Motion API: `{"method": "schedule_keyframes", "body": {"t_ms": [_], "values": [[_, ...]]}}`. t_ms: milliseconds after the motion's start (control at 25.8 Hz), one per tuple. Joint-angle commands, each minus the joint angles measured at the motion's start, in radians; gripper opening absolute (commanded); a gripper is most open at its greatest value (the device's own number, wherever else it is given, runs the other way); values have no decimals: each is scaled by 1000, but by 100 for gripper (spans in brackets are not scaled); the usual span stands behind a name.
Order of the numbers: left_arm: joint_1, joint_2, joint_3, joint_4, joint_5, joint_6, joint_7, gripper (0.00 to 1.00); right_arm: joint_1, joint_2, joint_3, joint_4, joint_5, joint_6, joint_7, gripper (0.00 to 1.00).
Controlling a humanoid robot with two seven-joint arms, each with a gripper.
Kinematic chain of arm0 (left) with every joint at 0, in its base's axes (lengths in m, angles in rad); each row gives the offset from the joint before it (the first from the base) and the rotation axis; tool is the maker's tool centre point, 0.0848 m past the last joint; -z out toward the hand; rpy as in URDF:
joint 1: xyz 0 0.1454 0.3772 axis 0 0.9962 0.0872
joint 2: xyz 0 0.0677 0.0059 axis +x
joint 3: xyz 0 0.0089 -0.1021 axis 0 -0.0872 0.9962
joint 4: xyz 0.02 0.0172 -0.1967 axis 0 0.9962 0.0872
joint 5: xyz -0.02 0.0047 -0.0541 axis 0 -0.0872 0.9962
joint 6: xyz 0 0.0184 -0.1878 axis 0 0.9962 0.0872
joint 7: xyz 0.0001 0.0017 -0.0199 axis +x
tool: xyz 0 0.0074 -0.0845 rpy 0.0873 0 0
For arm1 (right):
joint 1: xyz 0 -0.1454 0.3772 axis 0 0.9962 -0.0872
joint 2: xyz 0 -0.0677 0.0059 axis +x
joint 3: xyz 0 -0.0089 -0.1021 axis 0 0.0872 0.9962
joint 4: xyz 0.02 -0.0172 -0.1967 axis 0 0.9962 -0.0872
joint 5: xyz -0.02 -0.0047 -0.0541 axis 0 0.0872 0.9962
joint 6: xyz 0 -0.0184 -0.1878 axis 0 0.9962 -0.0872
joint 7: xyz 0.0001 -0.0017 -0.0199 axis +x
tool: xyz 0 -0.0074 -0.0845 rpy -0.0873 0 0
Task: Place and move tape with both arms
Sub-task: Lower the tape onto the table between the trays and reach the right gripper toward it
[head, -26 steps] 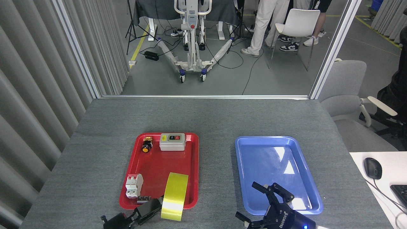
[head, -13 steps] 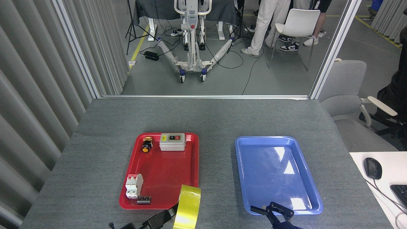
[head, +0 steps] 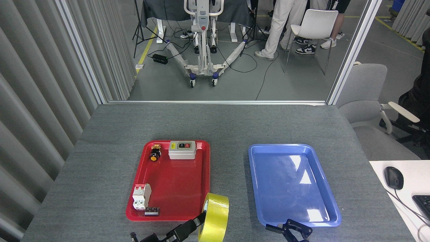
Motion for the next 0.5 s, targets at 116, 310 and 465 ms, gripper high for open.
{"method": "schedule_keyframes", "body": {"t_ms": [116, 310, 465], "values": [[0, 0, -8, -1, -4, 12, 11, 7, -8, 54, 3, 10, 7, -10, 3, 99], [0, 0, -6, -1, -4, 12, 11, 7, -37, 129, 1, 44, 10, -10, 15, 97], [-1, 0, -5, -1, -4, 12, 11, 7, -57, 184, 0, 68, 8, -12, 52, 95]]}}
